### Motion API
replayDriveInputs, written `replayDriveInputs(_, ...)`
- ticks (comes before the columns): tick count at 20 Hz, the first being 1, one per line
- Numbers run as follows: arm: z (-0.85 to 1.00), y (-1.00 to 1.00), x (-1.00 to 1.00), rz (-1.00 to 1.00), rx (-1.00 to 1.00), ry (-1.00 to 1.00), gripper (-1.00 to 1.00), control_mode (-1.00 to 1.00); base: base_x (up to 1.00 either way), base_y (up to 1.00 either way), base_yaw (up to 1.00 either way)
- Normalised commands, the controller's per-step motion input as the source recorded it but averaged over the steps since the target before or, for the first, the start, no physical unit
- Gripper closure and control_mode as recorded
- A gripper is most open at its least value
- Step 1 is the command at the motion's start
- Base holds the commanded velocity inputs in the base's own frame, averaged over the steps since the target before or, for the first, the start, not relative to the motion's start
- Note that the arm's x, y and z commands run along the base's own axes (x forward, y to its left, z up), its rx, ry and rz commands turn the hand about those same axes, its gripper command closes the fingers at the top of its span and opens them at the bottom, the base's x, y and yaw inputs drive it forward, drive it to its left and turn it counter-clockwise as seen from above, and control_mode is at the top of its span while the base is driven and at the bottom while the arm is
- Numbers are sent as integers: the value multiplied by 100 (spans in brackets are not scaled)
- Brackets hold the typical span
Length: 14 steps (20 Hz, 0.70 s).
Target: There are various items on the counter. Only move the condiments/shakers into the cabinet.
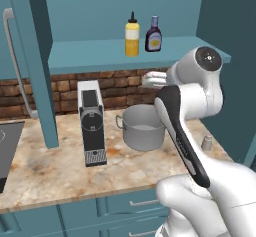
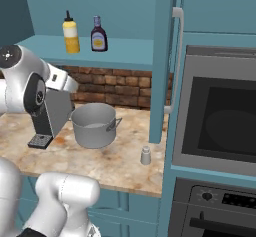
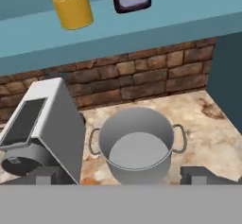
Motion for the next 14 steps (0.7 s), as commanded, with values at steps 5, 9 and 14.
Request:
replayDriveInputs(5, -86, -70, -68, -15, 0, 43, -100, -100, 0, 0, 0)
replayDriveInputs(9, -87, -92, -20, -31, 0, 46, -100, -100, 0, 0, 0)
replayDriveInputs(14, -33, -50, 16, -8, 0, 16, -100, -100, 0, 0, 0)
